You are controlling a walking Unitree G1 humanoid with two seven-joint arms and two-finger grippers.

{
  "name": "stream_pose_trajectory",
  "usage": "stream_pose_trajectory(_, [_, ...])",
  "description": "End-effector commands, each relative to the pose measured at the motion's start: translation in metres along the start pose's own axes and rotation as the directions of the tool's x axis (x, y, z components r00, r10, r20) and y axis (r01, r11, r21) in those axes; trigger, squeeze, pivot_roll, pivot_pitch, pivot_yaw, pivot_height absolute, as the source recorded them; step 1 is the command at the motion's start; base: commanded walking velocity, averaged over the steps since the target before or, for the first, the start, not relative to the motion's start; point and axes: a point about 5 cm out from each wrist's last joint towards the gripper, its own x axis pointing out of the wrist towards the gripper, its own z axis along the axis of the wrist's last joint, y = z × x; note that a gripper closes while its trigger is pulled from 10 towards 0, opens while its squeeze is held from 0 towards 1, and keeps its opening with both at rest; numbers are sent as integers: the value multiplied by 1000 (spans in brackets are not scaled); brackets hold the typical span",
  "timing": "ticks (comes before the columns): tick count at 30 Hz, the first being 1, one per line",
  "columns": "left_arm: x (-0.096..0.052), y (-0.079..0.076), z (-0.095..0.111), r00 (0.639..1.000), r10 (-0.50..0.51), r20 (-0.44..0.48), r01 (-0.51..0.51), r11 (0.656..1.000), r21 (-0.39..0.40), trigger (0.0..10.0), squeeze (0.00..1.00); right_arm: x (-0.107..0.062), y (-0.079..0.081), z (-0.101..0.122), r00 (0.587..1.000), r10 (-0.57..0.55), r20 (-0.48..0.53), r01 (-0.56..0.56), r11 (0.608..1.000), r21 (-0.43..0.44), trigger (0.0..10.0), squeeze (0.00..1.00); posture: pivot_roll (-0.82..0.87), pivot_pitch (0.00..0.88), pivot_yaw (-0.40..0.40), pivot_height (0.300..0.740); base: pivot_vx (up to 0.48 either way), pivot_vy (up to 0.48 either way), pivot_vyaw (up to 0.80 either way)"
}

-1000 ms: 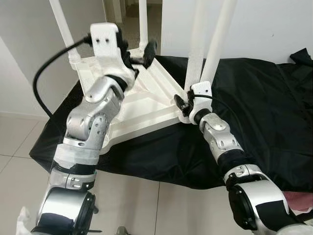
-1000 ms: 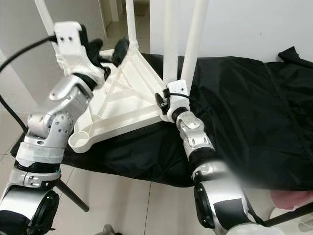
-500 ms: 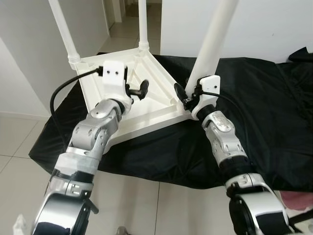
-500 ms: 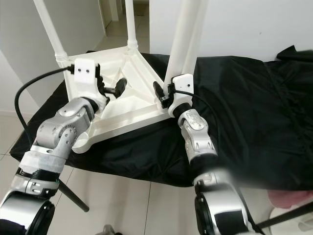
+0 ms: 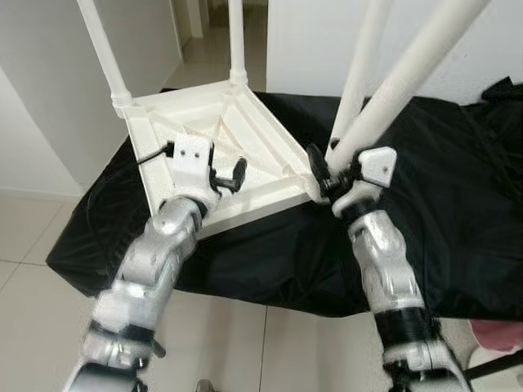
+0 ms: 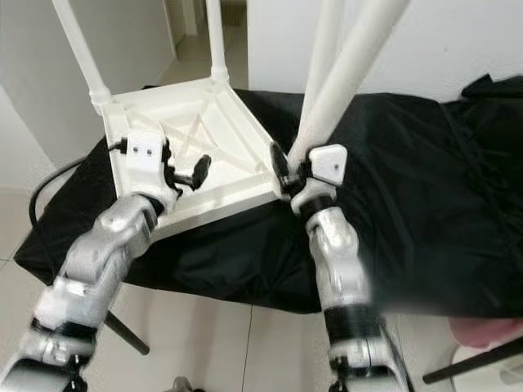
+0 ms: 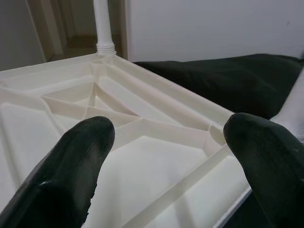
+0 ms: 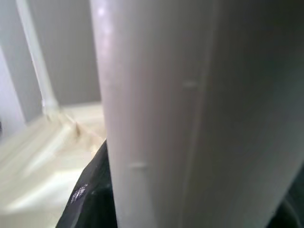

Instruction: Building children table

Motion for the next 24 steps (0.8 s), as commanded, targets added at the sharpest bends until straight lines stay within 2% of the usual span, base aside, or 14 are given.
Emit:
stream_pose_trajectory(1, [-4,-5,3,999,-35,39,35,999,4,10000,0,-1,9,5,1000,-9,-1,9,1000,2,10000,0,-29,32,87,740,0,0,0])
stream_pose_trajectory(4, [-10,-8,-1,998,-16,56,17,1000,-14,10000,0,-11,12,1,998,-55,-38,57,997,45,10000,0,-39,27,95,740,0,0,0])
stream_pose_trajectory(8, [-17,-7,-7,998,10,57,-10,1000,-16,10000,0,-19,11,-1,993,-106,-58,109,993,43,10000,0,-57,25,113,740,0,0,0])
stream_pose_trajectory(11, [-23,-5,-14,998,43,44,-44,999,25,10000,0,-28,10,-4,982,-172,-77,170,985,-33,10000,0,-64,27,117,740,0,0,0])
stream_pose_trajectory(15, [-25,-4,-17,997,64,32,-65,998,24,10000,0,-33,13,-7,981,-174,-88,168,983,-75,10000,0,-66,28,119,740,0,0,0])
stream_pose_trajectory(19, [-35,-8,-22,992,110,54,-108,993,-44,10000,0,-47,16,-6,953,-289,-90,285,957,-61,10000,0,-66,39,119,740,0,0,0])
stream_pose_trajectory(24, [-42,-12,-24,986,148,80,-140,985,-104,10000,0,-53,18,-6,944,-314,-100,309,949,-65,10000,0,-66,46,117,740,0,0,0])
